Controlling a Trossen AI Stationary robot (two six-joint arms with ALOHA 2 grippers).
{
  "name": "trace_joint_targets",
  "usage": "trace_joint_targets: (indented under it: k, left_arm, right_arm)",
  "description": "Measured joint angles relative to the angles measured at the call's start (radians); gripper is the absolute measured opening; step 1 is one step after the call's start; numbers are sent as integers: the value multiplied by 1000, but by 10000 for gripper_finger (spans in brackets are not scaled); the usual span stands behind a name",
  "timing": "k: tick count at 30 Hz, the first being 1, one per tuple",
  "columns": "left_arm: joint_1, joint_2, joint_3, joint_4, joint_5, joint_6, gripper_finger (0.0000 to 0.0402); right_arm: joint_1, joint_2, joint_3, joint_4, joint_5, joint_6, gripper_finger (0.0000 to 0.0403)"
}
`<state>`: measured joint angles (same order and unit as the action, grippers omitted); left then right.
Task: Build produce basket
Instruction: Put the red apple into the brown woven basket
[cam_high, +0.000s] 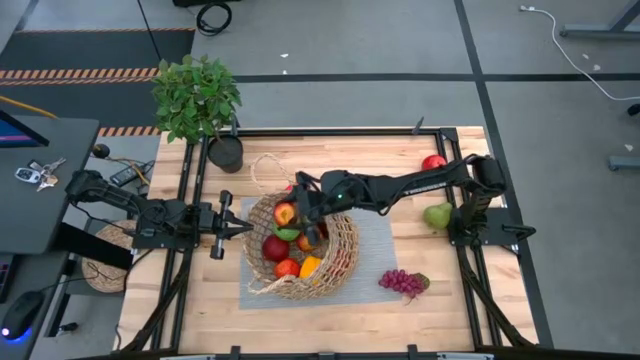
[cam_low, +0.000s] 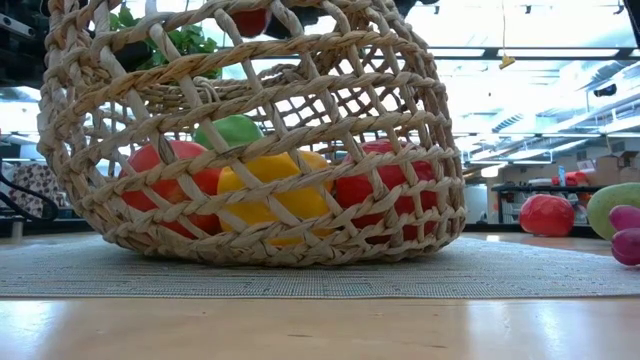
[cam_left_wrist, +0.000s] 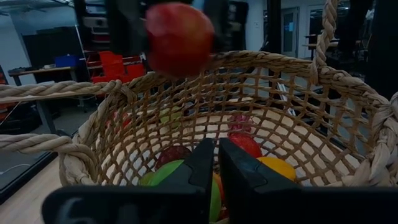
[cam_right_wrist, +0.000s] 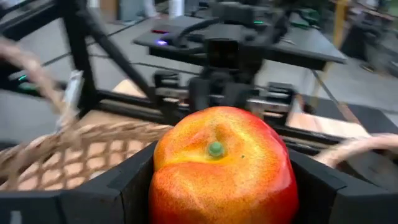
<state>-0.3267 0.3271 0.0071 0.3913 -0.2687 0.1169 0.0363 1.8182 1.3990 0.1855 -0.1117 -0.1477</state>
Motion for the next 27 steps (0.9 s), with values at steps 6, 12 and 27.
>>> trace_joint_targets:
  k: [6,12,27]
  left_arm:
    - [0,0,0,0,0,0,30]
    - [0,0,0,0,0,0,31]
    - [0,0,0,0,0,0,29]
  right_arm:
    - [35,-3,20,-1,38,64,275]
    - [70,-3,20,-80,68,2,275]
    - [73,-3,140,-446,225,162,275]
